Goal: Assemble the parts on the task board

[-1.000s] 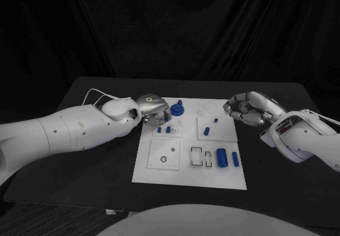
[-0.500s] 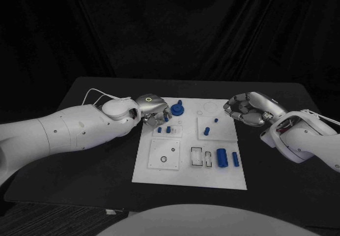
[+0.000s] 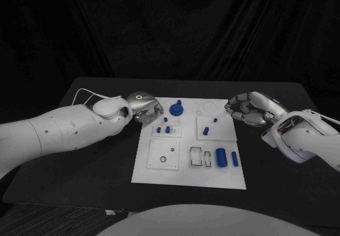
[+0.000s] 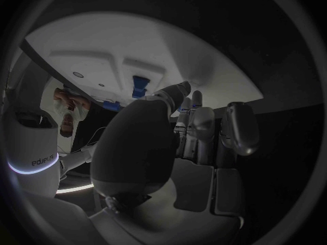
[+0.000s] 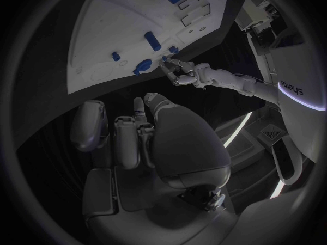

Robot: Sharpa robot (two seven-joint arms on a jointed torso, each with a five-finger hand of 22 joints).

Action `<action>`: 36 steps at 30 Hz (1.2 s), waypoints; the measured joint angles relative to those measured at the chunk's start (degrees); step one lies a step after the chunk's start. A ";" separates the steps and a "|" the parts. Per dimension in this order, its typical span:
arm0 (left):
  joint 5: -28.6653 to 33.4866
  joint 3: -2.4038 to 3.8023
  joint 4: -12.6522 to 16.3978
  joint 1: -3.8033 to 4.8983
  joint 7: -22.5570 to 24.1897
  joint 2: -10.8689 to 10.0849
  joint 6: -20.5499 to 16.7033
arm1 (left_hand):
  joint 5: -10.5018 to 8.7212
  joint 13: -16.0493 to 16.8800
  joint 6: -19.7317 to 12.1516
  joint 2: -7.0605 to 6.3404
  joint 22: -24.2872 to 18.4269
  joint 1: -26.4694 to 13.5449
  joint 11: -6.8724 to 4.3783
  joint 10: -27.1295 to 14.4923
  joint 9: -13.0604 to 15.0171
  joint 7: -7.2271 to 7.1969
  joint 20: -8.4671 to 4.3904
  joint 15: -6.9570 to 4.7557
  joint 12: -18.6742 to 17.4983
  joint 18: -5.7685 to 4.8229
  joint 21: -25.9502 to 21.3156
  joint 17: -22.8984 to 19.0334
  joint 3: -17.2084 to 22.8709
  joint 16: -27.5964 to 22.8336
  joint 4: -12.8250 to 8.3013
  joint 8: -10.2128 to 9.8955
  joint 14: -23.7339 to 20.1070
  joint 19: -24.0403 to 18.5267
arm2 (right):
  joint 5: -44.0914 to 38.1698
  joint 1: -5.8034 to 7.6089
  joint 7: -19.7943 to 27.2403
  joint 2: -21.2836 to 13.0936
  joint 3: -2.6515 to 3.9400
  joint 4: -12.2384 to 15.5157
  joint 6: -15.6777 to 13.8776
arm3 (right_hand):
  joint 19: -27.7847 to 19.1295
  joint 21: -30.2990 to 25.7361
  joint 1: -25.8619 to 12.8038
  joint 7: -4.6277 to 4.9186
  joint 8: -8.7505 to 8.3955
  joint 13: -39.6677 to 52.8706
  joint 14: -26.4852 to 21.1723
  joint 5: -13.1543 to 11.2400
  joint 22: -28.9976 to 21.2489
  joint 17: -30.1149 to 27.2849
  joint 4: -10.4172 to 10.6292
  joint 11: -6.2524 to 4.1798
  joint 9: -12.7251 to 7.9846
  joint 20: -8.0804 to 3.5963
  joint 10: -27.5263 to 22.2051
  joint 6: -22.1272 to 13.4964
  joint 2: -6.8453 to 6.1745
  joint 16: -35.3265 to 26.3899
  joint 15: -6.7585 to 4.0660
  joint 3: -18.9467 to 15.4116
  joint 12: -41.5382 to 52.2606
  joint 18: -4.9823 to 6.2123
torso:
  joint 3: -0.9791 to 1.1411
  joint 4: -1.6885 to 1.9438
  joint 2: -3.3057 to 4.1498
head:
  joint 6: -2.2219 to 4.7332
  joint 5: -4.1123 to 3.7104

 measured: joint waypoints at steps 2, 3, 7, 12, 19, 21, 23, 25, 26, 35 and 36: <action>0.00 -0.04 0.03 0.53 -0.09 -1.23 -1.08 | -0.55 0.15 0.00 -0.46 0.00 -0.47 -0.25 0.25 0.00 0.00 0.13 0.11 0.00 0.00 -0.68 -0.79 -0.01 -0.74 0.36 0.00 -0.48 -0.14 | 0.00 0.80 -0.08 -0.26 -0.06 0.22 -0.15 | -0.36 -1.07 0.06 0.00 0.00 0.02 -0.07 0.00 0.02 -1.69 0.00 0.00 -0.07 0.01 0.00 0.00 -0.06 -1.19 0.07 0.02 -0.70 0.00 | -0.01 0.00 0.00 | 0.00 -0.06; 0.06 -0.05 0.07 0.90 -0.10 -1.74 -1.66 | -0.54 0.37 0.00 -0.30 0.00 -1.40 -0.52 0.52 0.00 0.00 0.14 -0.06 0.00 0.00 -1.16 -1.46 -0.16 -1.21 1.22 0.00 -0.94 -0.56 | 0.00 1.30 -0.13 -0.31 -0.06 0.31 -0.24 | -0.37 -1.06 0.06 0.00 0.00 0.18 -0.07 0.00 0.02 -2.07 -0.06 0.01 -0.15 0.00 -0.02 0.00 -0.07 -1.53 0.07 0.27 -1.78 0.00 | -0.01 0.00 -0.01 | 0.00 -0.07; 2.25 0.02 0.41 2.80 0.32 -3.30 -4.38 | 0.22 1.02 0.38 0.34 0.00 -4.58 -0.78 -0.02 0.07 0.38 0.24 -0.08 -0.11 0.00 -4.22 -5.18 0.14 -3.65 4.31 0.32 -3.24 -2.31 | 0.00 3.91 -0.41 -0.26 0.00 0.52 -0.76 | 0.65 0.64 0.11 0.30 0.00 0.47 -0.08 -0.30 0.01 -1.33 0.65 -0.21 -0.55 -0.59 -7.37 -1.14 -1.09 -1.08 0.08 1.29 -13.19 0.00 | -0.03 0.00 -0.01 | 0.00 0.15; 9.50 0.08 1.71 3.86 2.93 -5.62 -6.74 | 0.83 1.82 -0.09 0.57 0.01 -9.81 1.33 -3.87 -0.04 1.15 1.70 1.86 -0.41 2.83 -19.24 -16.72 -0.70 -12.76 9.63 0.32 -13.85 -11.75 | -0.56 6.96 -1.15 0.53 0.03 0.18 -1.03 | 0.67 -0.04 0.61 0.39 0.00 -34.35 -0.08 -3.71 0.01 -2.13 1.66 -0.72 -0.83 -0.61 -21.45 -1.48 -3.83 -1.59 0.08 3.12 -46.45 0.00 | -0.05 0.00 -0.04 | 0.00 -0.03; 31.84 -0.02 4.58 4.24 12.75 -9.45 -5.94 | 10.57 2.93 -1.88 2.73 -4.74 -12.94 4.16 -15.99 -1.04 5.06 6.76 10.56 0.89 1.73 -49.04 -28.52 -8.34 -33.37 13.53 0.32 -37.13 -38.25 | -6.53 10.49 -3.72 2.53 0.04 -0.89 1.15 | -1.25 -8.17 1.16 1.07 -2.54 -51.08 0.11 -9.92 0.00 -10.91 3.73 1.39 -2.02 0.35 -24.53 0.13 -7.66 -8.70 1.56 4.52 -68.43 1.39 | -0.21 0.05 -0.20 | 0.00 -1.07; 40.99 -0.02 5.56 4.29 16.72 -10.39 -3.68 | 13.17 2.21 -3.66 4.20 -8.22 -13.24 5.42 -20.32 -1.84 5.44 7.70 12.27 0.89 1.27 -55.15 -32.48 -11.80 -39.47 13.93 0.32 -43.85 -44.53 | -9.37 10.99 -4.59 3.35 0.05 -1.18 2.58 | -0.72 -8.41 1.73 0.46 -3.36 -55.85 0.09 -10.23 0.00 -11.44 3.56 2.83 -2.20 1.32 -25.91 1.17 -8.23 -9.30 2.48 4.34 -74.43 1.39 | -0.28 0.08 -0.31 | 0.00 -1.32; 48.69 -0.02 6.47 4.30 19.81 -11.09 -1.04 | 13.99 0.59 -4.72 6.11 -12.74 -12.17 5.24 -24.98 -2.74 5.95 8.28 11.52 0.89 1.26 -61.13 -36.64 -14.66 -45.03 14.08 0.32 -50.05 -49.53 | -11.96 11.24 -5.25 4.09 0.05 -1.51 3.87 | -0.29 -7.92 2.02 -1.01 -3.98 -58.37 0.04 -10.55 0.00 -10.89 2.94 3.52 -2.34 1.75 -26.60 2.40 -8.52 -9.04 2.63 3.72 -77.23 1.38 | -0.38 0.12 -0.42 | 0.00 -1.96; 57.91 -0.02 7.91 4.30 22.50 -11.91 2.53 | 13.87 -1.29 -6.22 7.29 -17.13 -12.12 4.06 -28.35 -3.85 5.51 8.52 10.99 0.68 1.35 -64.06 -40.96 -17.90 -50.37 14.04 0.32 -54.64 -53.43 | -15.33 11.40 -5.88 5.00 0.04 -1.98 5.56 | 0.00 -7.43 2.24 -3.88 -5.08 -59.96 0.07 -11.60 0.00 -10.48 2.51 3.30 -2.61 1.30 -27.77 3.38 -8.73 -8.78 1.61 3.30 -78.90 1.39 | -0.46 0.17 -0.50 | 0.00 -2.56; 61.71 -0.02 8.62 4.28 23.33 -12.28 4.08 | 13.14 -2.64 -7.51 8.14 -19.71 -12.68 3.43 -31.02 -4.64 5.21 8.78 10.81 0.45 2.29 -64.49 -43.66 -20.10 -54.05 14.05 0.32 -57.87 -55.73 | -16.87 11.41 -6.13 5.40 0.04 -2.18 6.31 | 0.06 -7.43 2.24 -4.93 -6.21 -60.84 0.07 -12.23 0.00 -10.50 2.27 2.64 -2.89 0.55 -28.48 3.86 -8.73 -8.78 0.90 2.91 -79.68 1.39 | -0.51 0.19 -0.56 | 0.00 -2.78; 84.45 -0.07 13.24 1.43 27.08 -14.57 15.87 | 6.00 -7.91 -27.91 13.61 -47.99 -16.12 -2.10 -50.49 -10.38 0.13 9.03 7.66 -2.90 4.95 -65.81 -51.38 -34.53 -70.03 14.14 -1.11 -74.48 -74.77 | -29.02 10.60 -7.94 8.39 0.03 -4.13 13.46 | -0.89 -10.96 2.81 -5.65 -12.18 -63.83 0.14 -9.96 -0.01 -12.08 0.76 1.75 -4.05 -0.31 -33.71 4.59 -9.30 -10.46 0.25 -0.38 -81.65 1.38 | -1.16 0.47 -1.10 | 0.00 -3.88; 85.56 -0.08 13.40 1.11 27.23 -14.60 16.65 | 5.78 -8.03 -29.52 13.61 -49.04 -16.12 -2.60 -51.76 -10.51 -0.38 9.12 7.61 -3.24 4.95 -65.81 -51.51 -35.17 -70.48 14.18 -1.11 -75.00 -75.26 | -29.75 10.39 -8.06 8.60 0.03 -4.38 14.05 | -0.89 -11.41 2.92 -5.65 -12.55 -63.91 0.14 -9.27 -0.01 -12.30 0.54 1.85 -4.05 -0.31 -33.99 4.59 -9.36 -10.63 0.25 -0.59 -81.47 1.38 | -1.22 0.48 -1.13 | 0.00 -3.82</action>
